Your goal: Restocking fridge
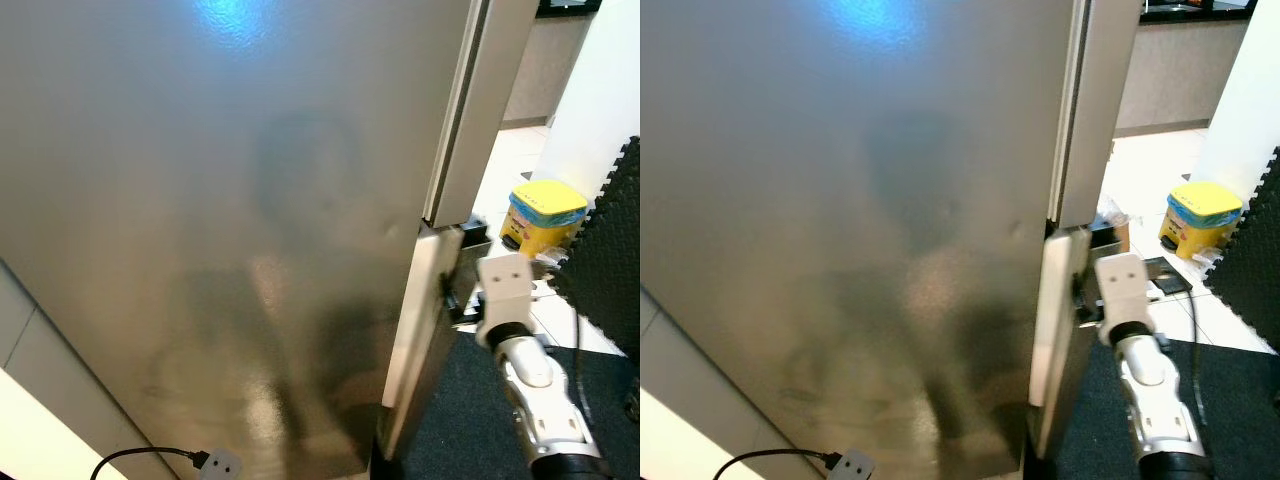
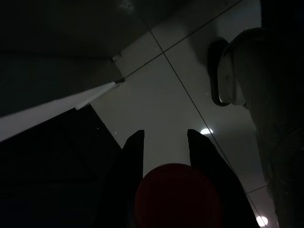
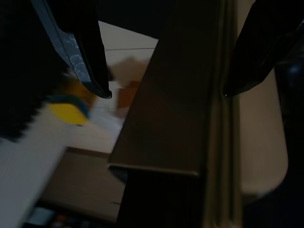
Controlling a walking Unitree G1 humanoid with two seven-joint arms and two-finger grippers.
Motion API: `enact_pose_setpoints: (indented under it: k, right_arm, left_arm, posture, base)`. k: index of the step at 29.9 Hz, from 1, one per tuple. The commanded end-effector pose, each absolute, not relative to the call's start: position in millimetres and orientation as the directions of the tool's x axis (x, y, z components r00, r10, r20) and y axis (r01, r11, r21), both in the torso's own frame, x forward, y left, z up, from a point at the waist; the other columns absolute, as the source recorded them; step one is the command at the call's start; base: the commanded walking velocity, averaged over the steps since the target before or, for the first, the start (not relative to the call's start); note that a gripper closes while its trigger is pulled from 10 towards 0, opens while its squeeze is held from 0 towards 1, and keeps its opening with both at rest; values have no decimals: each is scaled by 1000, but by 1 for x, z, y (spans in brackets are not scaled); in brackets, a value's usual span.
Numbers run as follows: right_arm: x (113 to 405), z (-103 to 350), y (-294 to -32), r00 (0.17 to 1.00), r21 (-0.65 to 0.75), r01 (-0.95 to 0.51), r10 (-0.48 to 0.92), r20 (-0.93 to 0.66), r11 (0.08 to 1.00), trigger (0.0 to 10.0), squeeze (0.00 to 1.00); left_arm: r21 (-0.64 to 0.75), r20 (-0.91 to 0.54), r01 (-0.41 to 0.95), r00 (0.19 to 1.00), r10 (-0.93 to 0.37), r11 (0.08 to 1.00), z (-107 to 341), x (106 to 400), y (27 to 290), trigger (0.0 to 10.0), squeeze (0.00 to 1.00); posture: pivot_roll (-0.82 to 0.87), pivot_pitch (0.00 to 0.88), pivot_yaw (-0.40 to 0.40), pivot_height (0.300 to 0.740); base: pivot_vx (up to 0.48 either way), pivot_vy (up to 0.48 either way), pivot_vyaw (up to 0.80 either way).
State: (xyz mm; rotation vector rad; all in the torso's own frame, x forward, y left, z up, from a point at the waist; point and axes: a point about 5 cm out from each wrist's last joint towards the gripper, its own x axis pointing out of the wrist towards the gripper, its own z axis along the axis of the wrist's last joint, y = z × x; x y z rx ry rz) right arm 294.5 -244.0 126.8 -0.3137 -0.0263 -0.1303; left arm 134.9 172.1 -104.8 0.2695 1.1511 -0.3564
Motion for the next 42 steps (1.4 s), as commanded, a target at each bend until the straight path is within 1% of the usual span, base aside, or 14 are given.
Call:
enact_pose_setpoints:
  k: [1,11,14,15,22,26,31,33,35,36,37,38,40,42]
  right_arm:
    - [296,126,-244,990,-300,141,-134,44,943,10000,0]
    - [290,108,-254,979,-329,182,-200,-23,927,10000,0]
    - [284,92,-262,966,-346,208,-248,-73,915,10000,0]
    - [274,72,-270,943,-364,237,-303,-137,901,10000,0]
    - [263,54,-278,916,-391,256,-352,-195,884,10000,0]
    - [233,13,-291,843,-437,263,-425,-330,860,10000,0]
    - [209,-16,-291,782,-437,235,-436,-446,868,10000,0]
    - [199,-27,-289,756,-429,218,-429,-494,877,10000,0]
    - [168,-54,-283,673,-413,171,-412,-615,895,10000,0]
    - [168,-54,-283,673,-413,171,-412,-615,895,10000,0]
    - [151,-67,-278,619,-391,146,-392,-681,909,10000,0]
    - [142,-72,-275,593,-380,133,-381,-709,915,10000,0]
    - [142,-72,-275,593,-380,133,-381,-709,915,10000,0]
    - [121,-85,-267,527,-350,99,-348,-775,931,10000,0]
  left_arm:
    - [5,-935,427,322,-147,904,-107,127,172,10000,0]
    - [7,-936,431,320,-146,902,-108,126,172,10000,0]
    - [7,-936,431,320,-146,902,-108,126,172,10000,0]
    - [6,-936,431,319,-146,902,-108,126,172,10000,0]
    - [6,-937,432,318,-146,902,-108,125,172,10000,0]
    - [6,-937,432,318,-146,902,-108,125,172,10000,0]
    - [5,-936,433,320,-148,901,-108,126,172,10000,0]
    - [6,-935,435,321,-149,900,-108,127,172,10000,0]
    - [7,-935,439,322,-150,899,-107,127,171,10000,0]
    - [7,-935,439,322,-150,899,-107,127,171,10000,0]
    - [8,-934,441,323,-151,898,-107,128,171,10000,0]
    - [9,-934,444,323,-151,896,-107,128,171,10000,0]
    - [9,-934,444,323,-151,896,-107,128,171,10000,0]
    - [18,-935,453,324,-146,891,-107,129,172,10000,0]
  posture:
    - [-57,0,37,740]
    - [-58,0,38,740]
    - [-57,0,37,740]
    - [-55,0,36,740]
    - [-54,0,34,740]
    - [-55,0,37,740]
    - [-56,0,39,740]
    - [-56,0,39,740]
    - [-56,0,39,740]
    - [-56,0,39,740]
    - [-52,0,41,740]
    - [-52,0,43,740]
    - [-52,0,43,740]
    - [-45,0,43,740]
  base:
    - [0,0,0]
    - [0,0,0]
    - [0,0,0]
    - [0,0,0]
    - [0,0,0]
    - [0,0,0]
    - [0,0,0]
    - [0,0,0]
    - [0,0,0]
    - [0,0,0]
    - [0,0,0]
    - [0,0,0]
    - [0,0,0]
    - [0,0,0]
